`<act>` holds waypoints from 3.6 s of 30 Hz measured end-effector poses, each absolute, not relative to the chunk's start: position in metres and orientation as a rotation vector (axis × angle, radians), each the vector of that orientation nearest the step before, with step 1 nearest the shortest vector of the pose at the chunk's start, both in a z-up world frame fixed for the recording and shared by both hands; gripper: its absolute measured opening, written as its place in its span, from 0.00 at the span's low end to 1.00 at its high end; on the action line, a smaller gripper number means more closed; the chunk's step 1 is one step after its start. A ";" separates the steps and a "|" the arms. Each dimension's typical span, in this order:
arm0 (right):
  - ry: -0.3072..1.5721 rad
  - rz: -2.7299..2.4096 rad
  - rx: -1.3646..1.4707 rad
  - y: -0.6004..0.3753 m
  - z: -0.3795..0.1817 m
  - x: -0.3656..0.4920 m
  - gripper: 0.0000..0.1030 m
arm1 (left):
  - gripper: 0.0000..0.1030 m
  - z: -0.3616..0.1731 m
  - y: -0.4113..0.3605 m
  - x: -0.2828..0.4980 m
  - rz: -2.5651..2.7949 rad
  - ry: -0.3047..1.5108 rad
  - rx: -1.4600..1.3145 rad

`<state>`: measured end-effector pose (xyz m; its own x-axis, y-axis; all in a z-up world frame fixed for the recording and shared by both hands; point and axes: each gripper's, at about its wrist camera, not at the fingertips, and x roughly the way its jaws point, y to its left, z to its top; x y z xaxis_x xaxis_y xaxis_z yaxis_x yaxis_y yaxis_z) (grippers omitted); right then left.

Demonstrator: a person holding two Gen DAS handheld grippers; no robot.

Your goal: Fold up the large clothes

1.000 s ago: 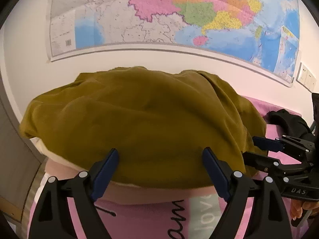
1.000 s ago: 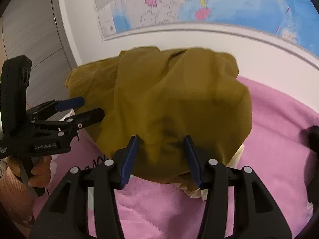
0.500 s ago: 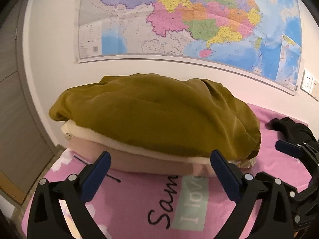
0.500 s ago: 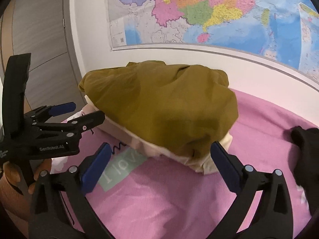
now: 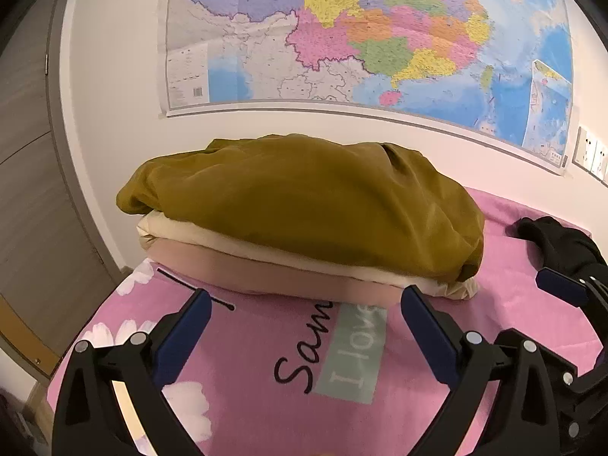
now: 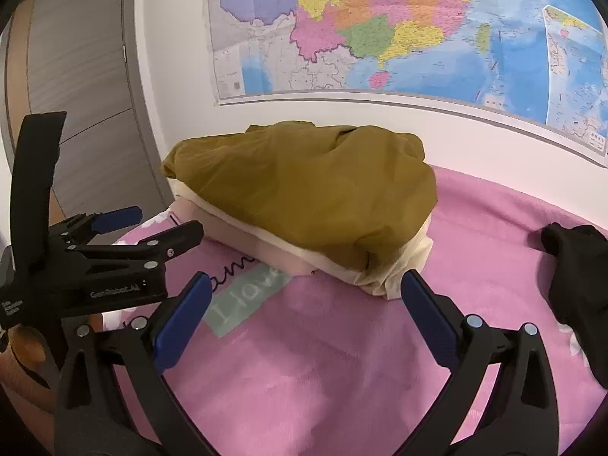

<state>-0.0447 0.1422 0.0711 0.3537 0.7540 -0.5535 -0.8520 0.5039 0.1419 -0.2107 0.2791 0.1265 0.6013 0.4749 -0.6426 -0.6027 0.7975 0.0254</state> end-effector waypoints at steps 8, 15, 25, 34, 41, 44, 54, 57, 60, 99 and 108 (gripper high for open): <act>0.619 1.036 -0.169 0.130 0.071 -0.049 0.95 | 0.93 0.125 0.271 -0.215 0.631 0.691 -0.203; 0.624 1.033 -0.158 0.122 0.071 -0.052 0.95 | 0.93 0.124 0.263 -0.217 0.630 0.699 -0.201; 0.625 1.019 -0.150 0.115 0.070 -0.052 0.95 | 0.93 0.123 0.257 -0.218 0.626 0.708 -0.201; 0.619 1.019 -0.152 0.114 0.071 -0.055 0.95 | 0.93 0.120 0.257 -0.220 0.634 0.713 -0.208; 0.625 1.024 -0.154 0.113 0.070 -0.055 0.95 | 0.93 0.120 0.256 -0.222 0.631 0.718 -0.213; 0.623 1.024 -0.158 0.113 0.070 -0.057 0.95 | 0.93 0.120 0.255 -0.222 0.629 0.719 -0.215; 0.621 1.022 -0.160 0.114 0.070 -0.059 0.95 | 0.93 0.120 0.253 -0.223 0.624 0.720 -0.212; 0.620 1.021 -0.158 0.114 0.069 -0.060 0.95 | 0.93 0.120 0.251 -0.223 0.624 0.719 -0.211; 0.619 1.020 -0.160 0.115 0.069 -0.061 0.95 | 0.93 0.119 0.251 -0.224 0.626 0.720 -0.214; 0.626 1.009 -0.144 0.112 0.069 -0.063 0.95 | 0.93 0.117 0.249 -0.221 0.619 0.734 -0.216; 0.628 1.009 -0.145 0.112 0.068 -0.062 0.95 | 0.93 0.116 0.249 -0.221 0.619 0.736 -0.215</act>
<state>-0.0619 0.1119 0.0680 0.3738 0.7444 -0.5533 -0.8251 0.5394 0.1683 -0.2206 0.2489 0.1162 0.5740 0.4502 -0.6840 -0.5963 0.8023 0.0276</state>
